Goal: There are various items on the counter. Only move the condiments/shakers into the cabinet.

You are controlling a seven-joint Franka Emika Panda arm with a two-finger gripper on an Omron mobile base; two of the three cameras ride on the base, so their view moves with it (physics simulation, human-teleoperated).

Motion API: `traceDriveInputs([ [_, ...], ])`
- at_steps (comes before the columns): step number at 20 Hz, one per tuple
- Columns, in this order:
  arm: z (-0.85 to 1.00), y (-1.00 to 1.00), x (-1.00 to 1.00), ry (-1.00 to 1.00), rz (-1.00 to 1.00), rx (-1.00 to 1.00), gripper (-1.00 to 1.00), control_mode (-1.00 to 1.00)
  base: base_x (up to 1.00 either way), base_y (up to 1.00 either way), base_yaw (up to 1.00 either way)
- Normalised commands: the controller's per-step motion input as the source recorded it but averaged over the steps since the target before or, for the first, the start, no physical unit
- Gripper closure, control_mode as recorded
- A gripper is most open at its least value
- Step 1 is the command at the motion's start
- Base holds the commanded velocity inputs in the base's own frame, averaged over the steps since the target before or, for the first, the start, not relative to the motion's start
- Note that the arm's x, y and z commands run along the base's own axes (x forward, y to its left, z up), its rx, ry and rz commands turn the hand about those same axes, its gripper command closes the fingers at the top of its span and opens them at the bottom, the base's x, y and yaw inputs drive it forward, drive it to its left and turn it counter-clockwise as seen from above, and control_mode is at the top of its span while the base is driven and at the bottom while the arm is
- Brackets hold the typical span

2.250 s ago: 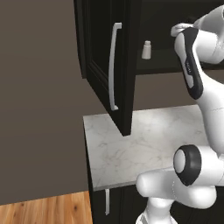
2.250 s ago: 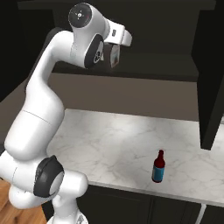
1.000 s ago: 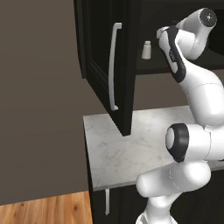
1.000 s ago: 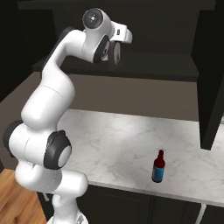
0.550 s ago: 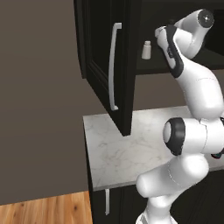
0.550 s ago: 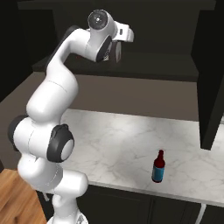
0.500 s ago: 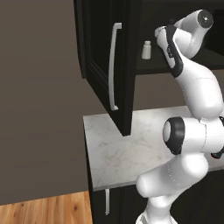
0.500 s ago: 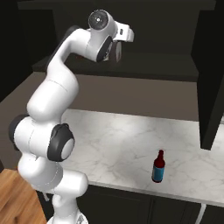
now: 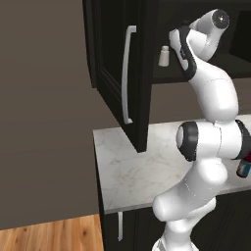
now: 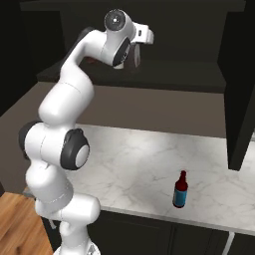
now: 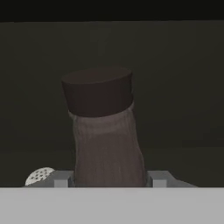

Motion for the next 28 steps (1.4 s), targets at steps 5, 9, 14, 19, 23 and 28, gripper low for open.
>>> traceDriveInputs([
  [5, -0.22, 0.06, 0.37, 0.0, 0.0, -0.14, -1.0, -1.0, 0.0, 0.0, 0.0],
  [9, -0.07, 0.06, -0.16, 0.04, 0.0, -0.04, -1.0, -1.0, 0.0, 0.0, 0.0],
  [14, -0.24, 0.0, -0.72, 0.0, 0.0, -0.01, -1.0, -1.0, 0.0, 0.0, 0.0],
  [19, -0.3, 0.0, -0.98, 0.0, 0.0, 0.0, -1.0, -1.0, 0.0, 0.0, 0.0],
  [23, -0.38, 0.0, -1.0, 0.0, 0.0, 0.0, -1.0, -1.0, 0.0, 0.0, 0.0],
  [28, -0.39, 0.0, -0.88, -0.01, 0.0, -0.04, -1.0, -1.0, 0.0, 0.0, 0.0],
])
